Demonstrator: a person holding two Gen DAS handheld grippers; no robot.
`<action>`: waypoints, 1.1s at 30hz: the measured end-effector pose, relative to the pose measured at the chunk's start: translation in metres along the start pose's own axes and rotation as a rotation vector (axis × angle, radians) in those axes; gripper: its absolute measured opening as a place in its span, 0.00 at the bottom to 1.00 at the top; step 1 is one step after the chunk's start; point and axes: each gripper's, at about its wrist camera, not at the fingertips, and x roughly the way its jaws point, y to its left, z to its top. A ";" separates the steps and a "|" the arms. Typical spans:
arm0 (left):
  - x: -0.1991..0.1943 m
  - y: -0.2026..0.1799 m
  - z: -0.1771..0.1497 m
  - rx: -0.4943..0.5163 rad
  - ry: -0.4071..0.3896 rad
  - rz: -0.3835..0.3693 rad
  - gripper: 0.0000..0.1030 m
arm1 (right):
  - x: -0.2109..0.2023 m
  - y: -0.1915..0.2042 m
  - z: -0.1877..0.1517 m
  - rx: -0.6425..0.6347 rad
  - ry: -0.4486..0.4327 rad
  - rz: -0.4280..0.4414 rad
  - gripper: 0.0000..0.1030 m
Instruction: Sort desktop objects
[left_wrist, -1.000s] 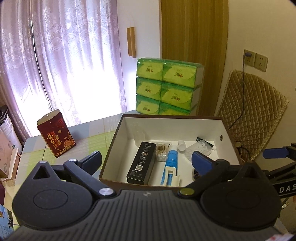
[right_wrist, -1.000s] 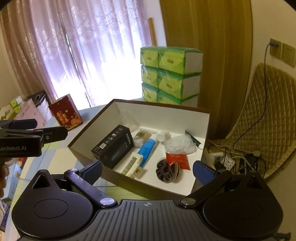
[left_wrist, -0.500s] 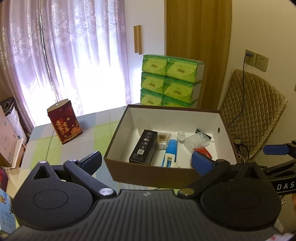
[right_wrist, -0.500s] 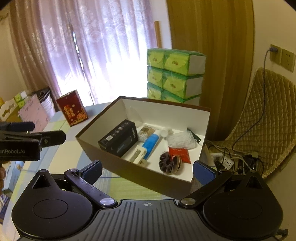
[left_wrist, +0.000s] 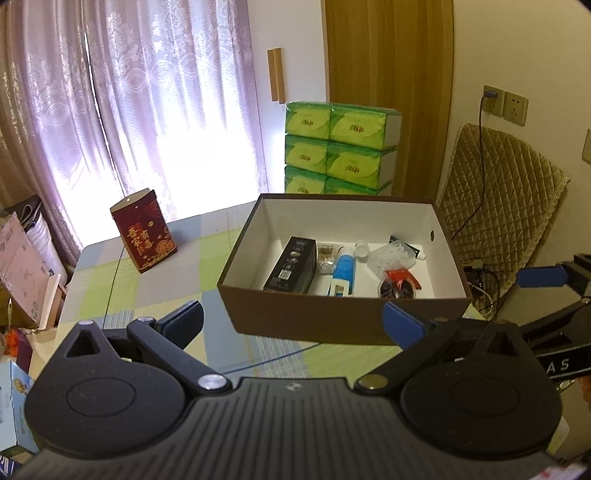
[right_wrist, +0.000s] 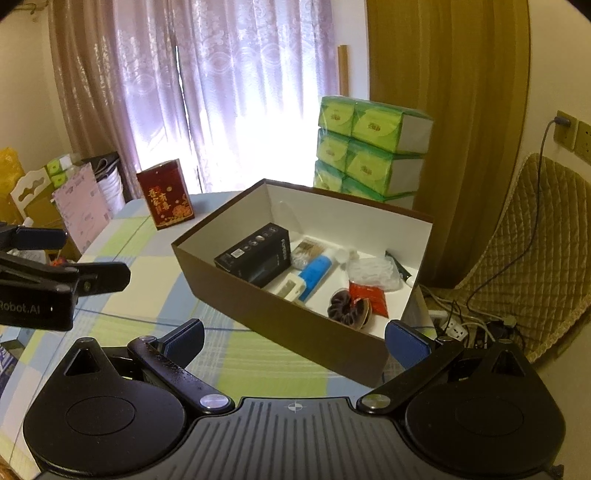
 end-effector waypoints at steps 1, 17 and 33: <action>-0.002 0.000 -0.003 -0.005 0.006 0.001 0.99 | -0.001 0.001 -0.001 -0.002 0.001 0.001 0.98; -0.012 -0.010 -0.036 -0.016 0.090 0.014 0.99 | -0.012 0.005 -0.025 0.021 0.022 0.002 0.98; -0.008 -0.008 -0.060 -0.030 0.163 0.035 0.99 | -0.011 0.013 -0.044 0.033 0.071 -0.011 0.98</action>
